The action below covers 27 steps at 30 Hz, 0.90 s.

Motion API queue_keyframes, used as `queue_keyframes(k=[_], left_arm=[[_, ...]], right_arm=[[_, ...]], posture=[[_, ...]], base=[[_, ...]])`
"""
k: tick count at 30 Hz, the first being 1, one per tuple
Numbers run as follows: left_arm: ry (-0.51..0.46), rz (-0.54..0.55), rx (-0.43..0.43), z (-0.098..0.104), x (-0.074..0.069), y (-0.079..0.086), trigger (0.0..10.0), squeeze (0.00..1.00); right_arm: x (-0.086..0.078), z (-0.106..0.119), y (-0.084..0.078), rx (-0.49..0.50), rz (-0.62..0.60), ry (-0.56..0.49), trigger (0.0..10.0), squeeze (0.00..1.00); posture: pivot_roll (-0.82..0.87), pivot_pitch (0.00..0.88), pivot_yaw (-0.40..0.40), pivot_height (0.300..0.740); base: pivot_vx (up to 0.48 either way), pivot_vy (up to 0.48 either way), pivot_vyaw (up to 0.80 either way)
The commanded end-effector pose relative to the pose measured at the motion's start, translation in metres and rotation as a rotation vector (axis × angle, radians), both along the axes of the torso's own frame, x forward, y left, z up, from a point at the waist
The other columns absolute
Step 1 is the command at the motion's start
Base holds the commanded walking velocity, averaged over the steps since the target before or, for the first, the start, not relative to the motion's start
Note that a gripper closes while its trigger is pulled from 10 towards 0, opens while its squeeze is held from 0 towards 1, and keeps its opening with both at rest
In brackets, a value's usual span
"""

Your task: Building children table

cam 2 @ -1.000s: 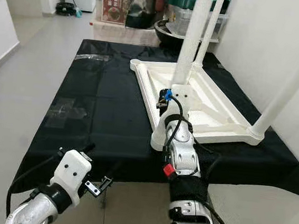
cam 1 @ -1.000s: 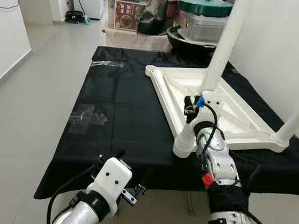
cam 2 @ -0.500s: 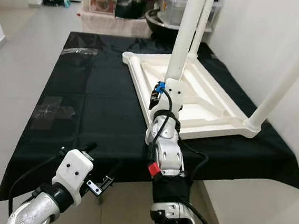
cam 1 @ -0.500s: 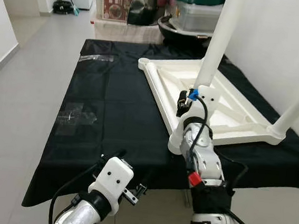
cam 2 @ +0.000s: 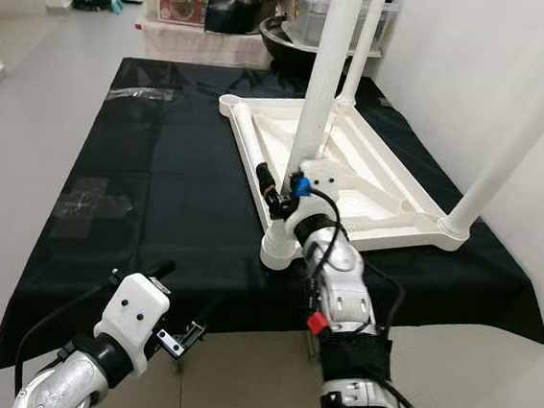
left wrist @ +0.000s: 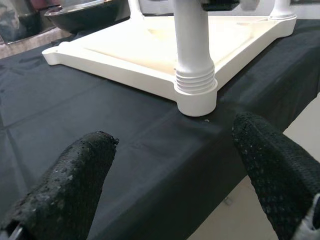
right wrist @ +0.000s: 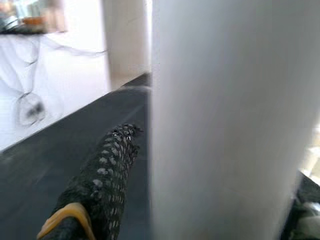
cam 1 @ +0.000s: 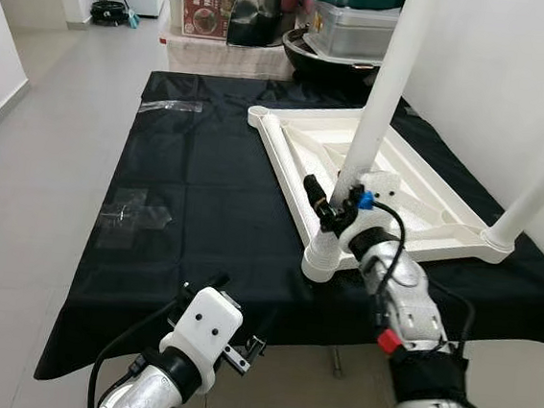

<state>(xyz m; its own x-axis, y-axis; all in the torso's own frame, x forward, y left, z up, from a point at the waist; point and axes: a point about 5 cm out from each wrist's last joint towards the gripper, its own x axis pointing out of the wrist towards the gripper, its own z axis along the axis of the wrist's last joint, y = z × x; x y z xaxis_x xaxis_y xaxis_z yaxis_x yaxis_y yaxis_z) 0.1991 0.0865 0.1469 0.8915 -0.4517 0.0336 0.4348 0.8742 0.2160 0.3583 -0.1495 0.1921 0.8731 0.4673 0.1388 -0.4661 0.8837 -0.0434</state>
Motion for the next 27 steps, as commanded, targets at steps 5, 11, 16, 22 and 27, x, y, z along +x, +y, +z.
queue_keyframes(k=[5,11,16,22,27], left_arm=[[-0.001,-0.006,0.003,-0.001,0.000,-0.001,10.0,0.00],[-0.006,-0.009,0.004,-0.001,0.000,-0.003,10.0,0.00],[-0.010,-0.007,0.006,-0.001,0.000,-0.004,10.0,0.00],[-0.013,-0.011,0.004,0.000,-0.001,-0.006,10.0,0.00],[-0.012,-0.014,0.005,0.000,-0.001,-0.006,10.0,0.00]], right_arm=[[0.006,0.005,0.002,0.001,0.163,0.021,10.0,0.00],[0.010,0.006,0.007,0.019,0.461,0.130,10.0,0.00],[0.008,0.005,0.013,0.023,0.672,0.216,10.0,0.00],[0.015,0.007,0.019,0.000,0.691,0.211,10.0,0.00],[0.019,0.008,0.020,-0.001,0.623,0.174,0.0,0.00]], posture=[[0.13,0.037,-0.070,0.740],[0.14,0.026,-0.079,0.740],[0.15,0.019,-0.082,0.740],[0.16,0.014,-0.080,0.740],[0.16,0.011,-0.081,0.740]], base=[[0.000,0.000,0.00],[0.000,0.000,0.00],[0.000,0.000,0.00],[0.000,0.000,0.00],[0.000,0.000,0.00]])
